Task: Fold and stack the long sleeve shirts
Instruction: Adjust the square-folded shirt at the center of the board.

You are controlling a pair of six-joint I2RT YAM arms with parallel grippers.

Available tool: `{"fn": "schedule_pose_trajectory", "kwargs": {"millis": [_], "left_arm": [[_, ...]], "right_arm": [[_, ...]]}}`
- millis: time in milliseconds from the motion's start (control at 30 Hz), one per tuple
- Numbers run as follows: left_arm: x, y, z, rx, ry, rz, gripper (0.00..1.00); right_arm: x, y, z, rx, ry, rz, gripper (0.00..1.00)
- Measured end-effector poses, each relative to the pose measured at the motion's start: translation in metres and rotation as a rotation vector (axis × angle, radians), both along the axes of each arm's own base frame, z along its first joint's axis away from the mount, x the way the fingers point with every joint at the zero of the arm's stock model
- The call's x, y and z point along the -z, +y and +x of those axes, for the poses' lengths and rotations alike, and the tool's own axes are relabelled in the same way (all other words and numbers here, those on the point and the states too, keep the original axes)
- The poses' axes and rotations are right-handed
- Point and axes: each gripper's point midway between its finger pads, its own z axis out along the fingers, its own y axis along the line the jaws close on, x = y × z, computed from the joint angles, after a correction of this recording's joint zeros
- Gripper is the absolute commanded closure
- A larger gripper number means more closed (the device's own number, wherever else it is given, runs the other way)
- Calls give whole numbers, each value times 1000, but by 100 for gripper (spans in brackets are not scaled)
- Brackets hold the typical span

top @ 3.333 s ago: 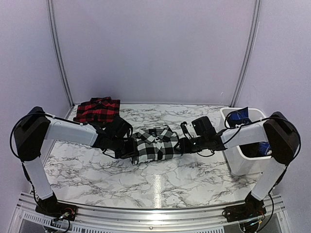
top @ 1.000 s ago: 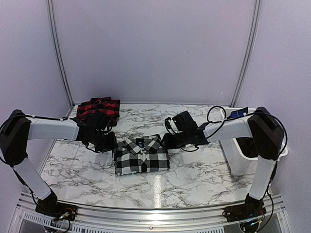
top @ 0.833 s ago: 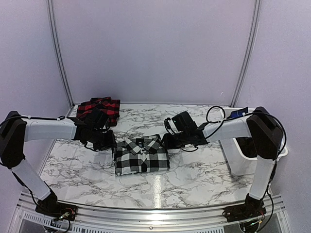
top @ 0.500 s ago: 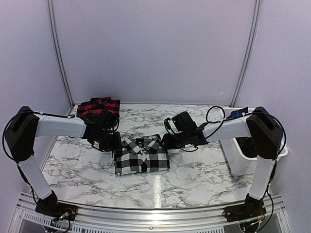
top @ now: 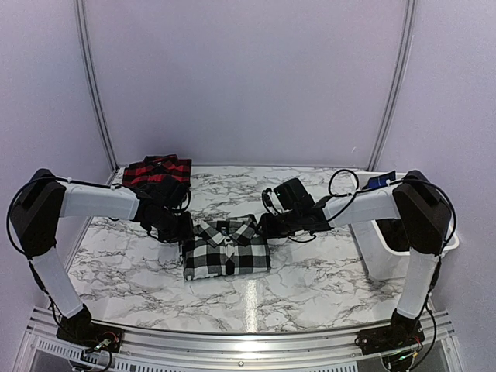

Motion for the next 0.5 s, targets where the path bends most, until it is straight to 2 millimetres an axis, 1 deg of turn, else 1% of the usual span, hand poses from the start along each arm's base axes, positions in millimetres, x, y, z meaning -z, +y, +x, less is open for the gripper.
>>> {"fn": "schedule_pose_trajectory", "kwargs": {"millis": [300,400,500], "left_arm": [[6,4,-2,-6,8,18,73],[11,5,-4,-9,20,25,77],[13,5,-5,-6,24,28,87]], "right_arm": [[-1,3,2,-5,0,6,72],[-1,4,3,-5,-1,6,75],[-1,4,3,-7,-3,5,80]]}}
